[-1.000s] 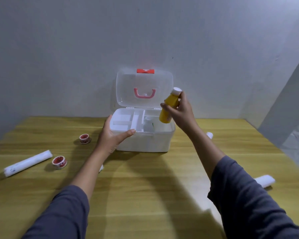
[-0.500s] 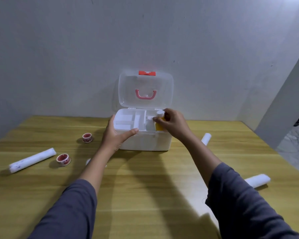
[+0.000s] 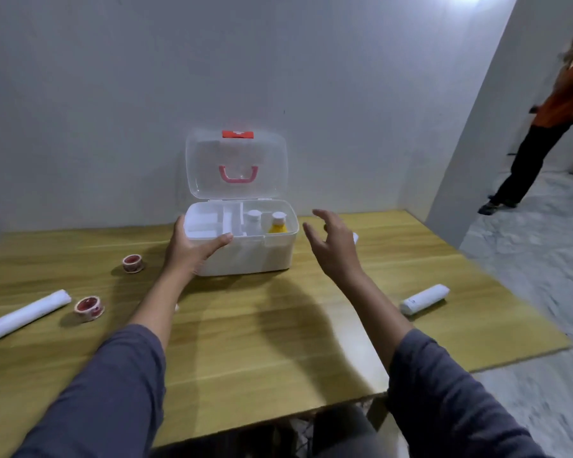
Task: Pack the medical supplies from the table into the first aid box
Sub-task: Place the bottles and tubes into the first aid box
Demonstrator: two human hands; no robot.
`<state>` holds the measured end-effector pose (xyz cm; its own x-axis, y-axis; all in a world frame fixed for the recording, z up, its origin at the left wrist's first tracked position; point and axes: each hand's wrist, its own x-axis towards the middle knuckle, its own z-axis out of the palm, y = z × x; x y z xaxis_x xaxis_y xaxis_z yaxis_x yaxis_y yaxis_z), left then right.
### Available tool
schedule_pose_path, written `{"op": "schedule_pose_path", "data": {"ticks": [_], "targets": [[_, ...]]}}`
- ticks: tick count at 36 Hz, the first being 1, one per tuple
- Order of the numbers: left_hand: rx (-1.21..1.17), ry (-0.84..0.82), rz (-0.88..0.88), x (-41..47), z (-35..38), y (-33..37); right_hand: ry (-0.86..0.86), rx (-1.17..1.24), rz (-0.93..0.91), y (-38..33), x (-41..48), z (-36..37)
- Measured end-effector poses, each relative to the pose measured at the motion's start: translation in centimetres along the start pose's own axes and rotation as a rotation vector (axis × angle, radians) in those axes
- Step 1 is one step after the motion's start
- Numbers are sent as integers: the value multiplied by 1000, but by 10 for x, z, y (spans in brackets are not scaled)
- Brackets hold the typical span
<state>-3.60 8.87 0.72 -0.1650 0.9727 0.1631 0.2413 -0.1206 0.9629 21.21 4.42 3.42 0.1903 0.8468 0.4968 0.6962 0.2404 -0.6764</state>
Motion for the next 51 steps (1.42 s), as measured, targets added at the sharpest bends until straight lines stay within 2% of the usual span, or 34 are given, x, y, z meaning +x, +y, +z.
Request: {"op": "schedule_pose_path", "data": {"ticks": [4, 9, 12, 15, 18, 28, 36, 41, 48, 51], "targets": [[14, 2, -16, -1, 0, 2, 178, -81, 90, 34, -34, -31], [31, 0, -9, -6, 3, 5, 373, -308, 254, 61, -63, -62], [45, 6, -1, -7, 5, 4, 355, -421, 437, 71, -71, -70], [47, 3, 4, -7, 5, 3, 260, -422, 609, 77, -71, -67], [48, 6, 15, -6, 5, 3, 180, -407, 681, 82, -65, -57], [2, 22, 57, -8, 9, 1, 34, -282, 565, 95, -11, -9], [-17, 20, 71, -11, 11, 3, -101, -275, 482, 104, 46, 22], [-20, 13, 84, -9, 10, 1, -287, -334, 378, 96, 62, 34], [-15, -5, 87, -8, 7, 2, -332, -591, 268, 89, 60, 45], [-25, -8, 70, -8, 7, 3, -336, -605, 303, 85, 58, 44]]}}
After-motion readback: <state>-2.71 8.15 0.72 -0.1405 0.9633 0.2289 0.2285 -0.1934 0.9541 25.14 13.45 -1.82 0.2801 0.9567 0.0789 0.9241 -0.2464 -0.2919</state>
